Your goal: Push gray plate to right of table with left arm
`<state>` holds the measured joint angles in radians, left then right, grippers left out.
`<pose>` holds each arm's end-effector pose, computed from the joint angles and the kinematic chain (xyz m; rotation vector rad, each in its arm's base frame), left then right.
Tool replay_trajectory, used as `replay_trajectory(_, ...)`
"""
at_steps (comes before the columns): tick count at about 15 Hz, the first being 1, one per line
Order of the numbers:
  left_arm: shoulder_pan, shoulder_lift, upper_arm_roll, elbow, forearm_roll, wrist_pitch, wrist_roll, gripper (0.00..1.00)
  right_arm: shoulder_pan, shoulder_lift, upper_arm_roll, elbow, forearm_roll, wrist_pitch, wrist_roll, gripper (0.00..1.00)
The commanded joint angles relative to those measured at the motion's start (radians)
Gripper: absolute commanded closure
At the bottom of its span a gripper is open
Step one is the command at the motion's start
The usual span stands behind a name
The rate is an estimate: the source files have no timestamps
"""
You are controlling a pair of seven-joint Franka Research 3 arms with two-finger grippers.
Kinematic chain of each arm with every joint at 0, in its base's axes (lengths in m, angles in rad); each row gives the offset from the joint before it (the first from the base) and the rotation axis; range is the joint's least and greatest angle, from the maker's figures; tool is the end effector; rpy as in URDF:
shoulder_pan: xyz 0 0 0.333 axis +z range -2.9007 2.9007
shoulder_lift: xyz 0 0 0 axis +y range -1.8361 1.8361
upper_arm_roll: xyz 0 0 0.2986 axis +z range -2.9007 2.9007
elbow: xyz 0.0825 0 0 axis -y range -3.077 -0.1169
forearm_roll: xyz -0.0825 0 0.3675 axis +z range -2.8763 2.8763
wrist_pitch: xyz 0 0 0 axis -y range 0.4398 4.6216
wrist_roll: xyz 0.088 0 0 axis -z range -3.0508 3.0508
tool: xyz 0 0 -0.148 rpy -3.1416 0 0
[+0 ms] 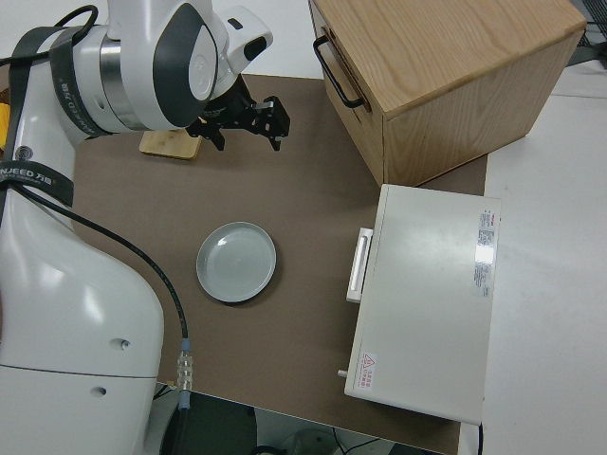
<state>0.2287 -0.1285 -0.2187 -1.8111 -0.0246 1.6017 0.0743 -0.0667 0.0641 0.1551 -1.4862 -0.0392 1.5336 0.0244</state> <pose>0.4944 -0.0031 0.5244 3.1371 -0.0935 -0.1318 0.5511 0.0404 0.5667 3.1098 0.0974 -0.0222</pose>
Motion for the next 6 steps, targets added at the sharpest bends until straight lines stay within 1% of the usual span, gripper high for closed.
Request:
replay_trajectory(1,0.008,-0.008,-0.004,0.009,-0.006,-0.009,0.002,0.01,-0.001,-0.006,0.000,0.001,0.007,-0.010,0.003,0.017)
replay_trajectory(6,0.006,-0.007,-0.005,0.030,-0.002,-0.006,0.009,0.01,-0.001,-0.006,0.000,0.001,0.007,-0.010,0.003,0.017)
